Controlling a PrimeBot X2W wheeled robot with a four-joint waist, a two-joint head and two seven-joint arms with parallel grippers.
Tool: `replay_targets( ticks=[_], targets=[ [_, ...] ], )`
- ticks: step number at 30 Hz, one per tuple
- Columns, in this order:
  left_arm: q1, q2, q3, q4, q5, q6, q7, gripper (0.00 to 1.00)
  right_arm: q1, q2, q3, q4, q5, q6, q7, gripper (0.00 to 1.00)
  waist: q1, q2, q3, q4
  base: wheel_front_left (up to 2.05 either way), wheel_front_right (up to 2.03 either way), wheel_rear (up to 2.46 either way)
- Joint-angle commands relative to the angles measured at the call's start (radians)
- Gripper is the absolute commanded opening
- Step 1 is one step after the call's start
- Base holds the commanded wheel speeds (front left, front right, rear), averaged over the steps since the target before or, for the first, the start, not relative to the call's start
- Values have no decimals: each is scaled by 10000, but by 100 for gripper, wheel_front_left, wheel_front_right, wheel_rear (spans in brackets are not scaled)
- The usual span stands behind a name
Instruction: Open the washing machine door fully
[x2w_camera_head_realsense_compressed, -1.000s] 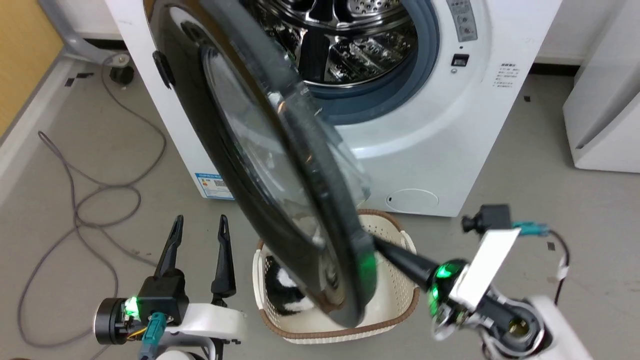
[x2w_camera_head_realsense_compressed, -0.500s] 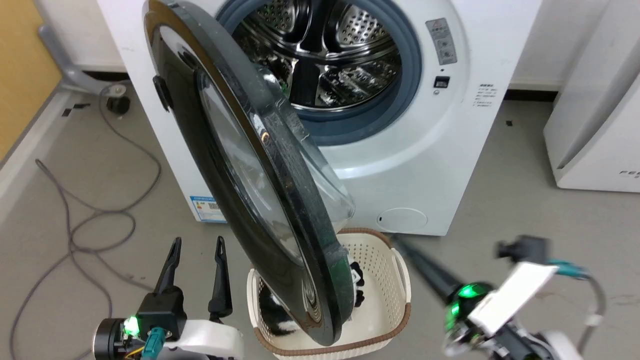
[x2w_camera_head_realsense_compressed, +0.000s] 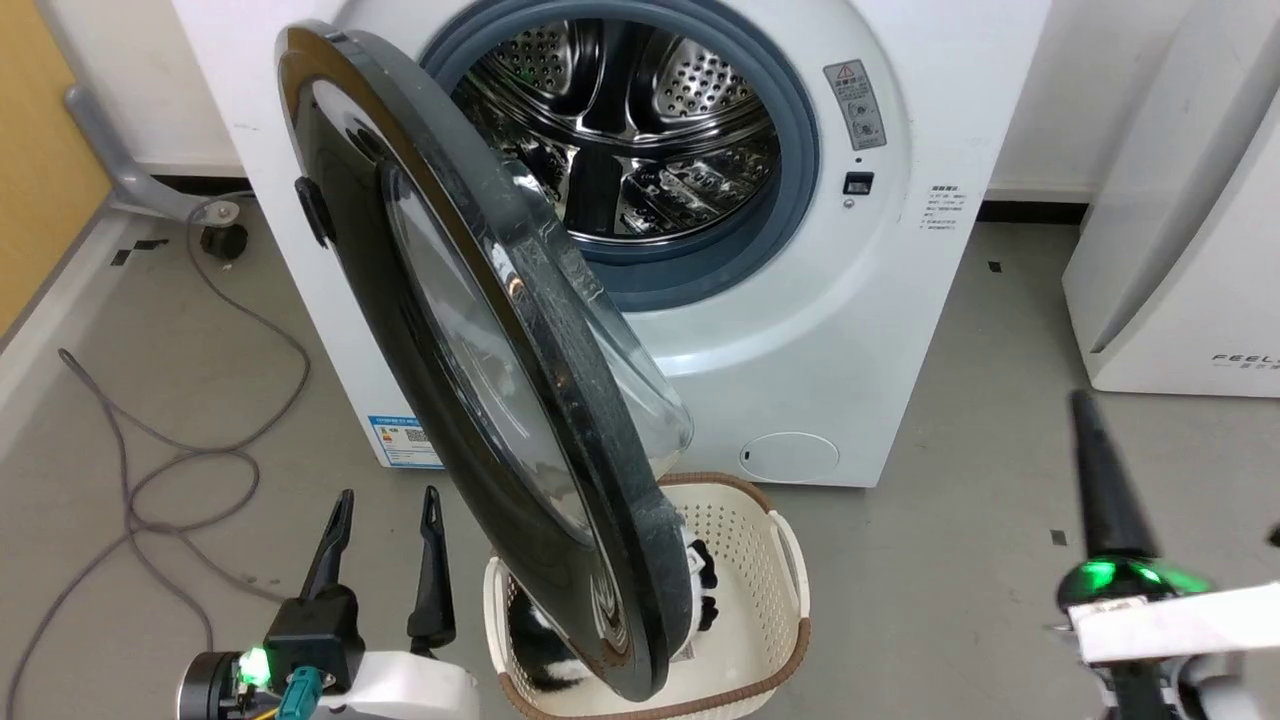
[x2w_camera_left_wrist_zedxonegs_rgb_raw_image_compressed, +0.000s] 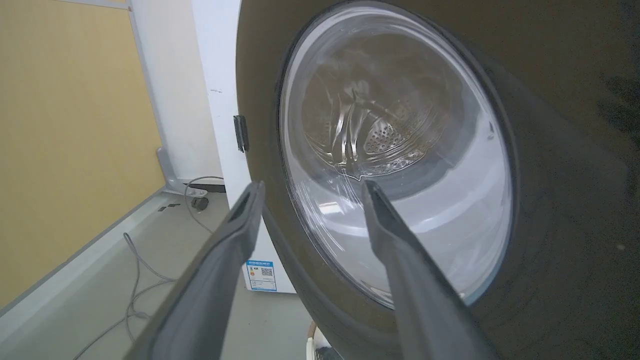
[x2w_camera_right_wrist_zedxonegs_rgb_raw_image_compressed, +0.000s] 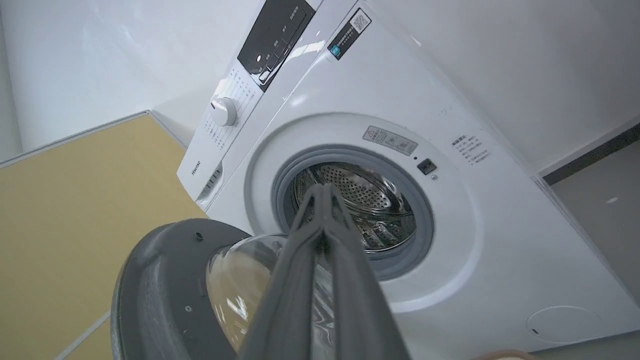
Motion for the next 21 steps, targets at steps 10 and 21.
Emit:
replay_targets(
  ticks=[10, 21],
  targets=[
    [141, 6, 160, -69, 112, -60, -55, 100, 587, 538, -1995, -1100, -8045, 10, -207, 0, 1, 0, -14, -112, 0, 0, 0],
    [131, 6, 161, -69, 95, -50, -55, 100, 1744, 1322, -1531, -403, -10034, 10, -209, 0, 1, 0, -69, -66, 0, 0, 0]
  ],
)
